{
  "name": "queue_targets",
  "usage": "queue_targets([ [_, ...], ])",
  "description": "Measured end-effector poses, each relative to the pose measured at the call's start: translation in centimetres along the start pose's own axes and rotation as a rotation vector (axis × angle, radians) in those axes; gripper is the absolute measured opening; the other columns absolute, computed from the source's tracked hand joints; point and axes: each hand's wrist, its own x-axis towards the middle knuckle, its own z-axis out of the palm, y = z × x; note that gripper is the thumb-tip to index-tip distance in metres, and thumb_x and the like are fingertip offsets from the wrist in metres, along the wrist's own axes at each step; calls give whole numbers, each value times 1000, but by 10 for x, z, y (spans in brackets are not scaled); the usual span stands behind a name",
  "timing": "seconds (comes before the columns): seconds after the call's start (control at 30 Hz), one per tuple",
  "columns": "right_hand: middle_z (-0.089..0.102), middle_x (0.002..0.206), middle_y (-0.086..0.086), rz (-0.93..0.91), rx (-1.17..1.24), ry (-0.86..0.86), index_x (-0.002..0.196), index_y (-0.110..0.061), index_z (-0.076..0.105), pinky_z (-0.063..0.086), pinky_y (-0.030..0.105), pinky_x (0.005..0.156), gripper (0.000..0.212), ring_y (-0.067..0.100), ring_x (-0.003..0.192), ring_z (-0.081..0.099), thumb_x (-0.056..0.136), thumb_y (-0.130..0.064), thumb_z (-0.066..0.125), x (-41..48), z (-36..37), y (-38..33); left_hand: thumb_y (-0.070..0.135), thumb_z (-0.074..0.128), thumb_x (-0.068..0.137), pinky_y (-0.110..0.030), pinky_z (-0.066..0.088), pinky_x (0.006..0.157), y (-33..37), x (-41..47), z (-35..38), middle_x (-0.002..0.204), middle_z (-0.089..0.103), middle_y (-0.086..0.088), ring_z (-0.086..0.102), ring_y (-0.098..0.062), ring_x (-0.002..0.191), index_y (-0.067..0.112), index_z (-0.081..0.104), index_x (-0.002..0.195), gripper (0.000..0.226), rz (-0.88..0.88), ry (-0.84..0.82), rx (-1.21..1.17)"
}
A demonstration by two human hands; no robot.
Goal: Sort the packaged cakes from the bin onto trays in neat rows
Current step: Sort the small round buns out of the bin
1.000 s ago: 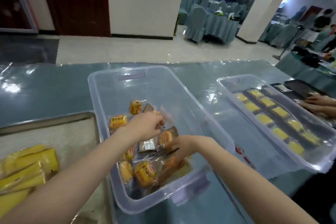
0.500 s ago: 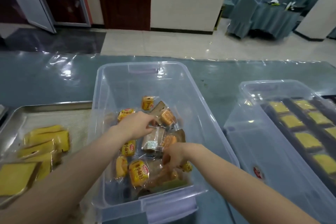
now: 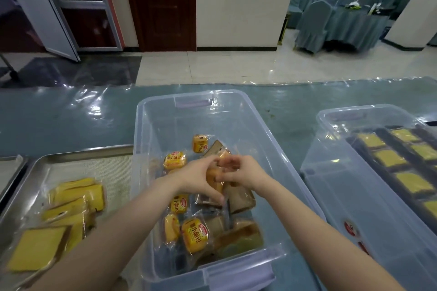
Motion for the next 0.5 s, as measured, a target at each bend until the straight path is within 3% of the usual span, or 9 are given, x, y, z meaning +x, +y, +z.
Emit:
queue_targets([
  [0.17, 53, 128, 14, 103, 663, -39, 121, -11, 56, 55, 51, 88, 53, 31, 110, 63, 74, -1, 79, 4, -2, -2, 48, 89, 52, -31, 53, 89, 1, 4, -1, 124, 47, 11, 50, -12, 111, 34, 35, 134, 99, -11, 207, 53],
  [0.23, 54, 128, 15, 135, 747, -78, 123, -10, 55, 54, 53, 90, 49, 30, 113, 61, 78, 0, 75, 6, -7, -2, 44, 90, 54, -29, 53, 85, 1, 4, -1, 118, 46, 10, 51, -12, 107, 35, 39, 125, 87, -28, 244, 126],
  [0.4, 59, 120, 10, 163, 409, 21, 120, -11, 55, 60, 43, 79, 29, 22, 108, 61, 92, -8, 61, 21, -6, 7, 23, 83, 65, -20, 38, 63, -3, 6, -12, 102, 39, 6, 51, -15, 92, 23, 46, 113, 61, -117, 400, 256],
  [0.5, 60, 119, 6, 153, 70, 29, 121, -14, 55, 56, 40, 89, 29, 23, 109, 60, 92, -12, 59, 41, 5, 23, 12, 80, 69, -25, 44, 62, -11, 8, -14, 107, 42, 1, 55, -20, 88, 21, 46, 114, 57, -212, 397, 360],
])
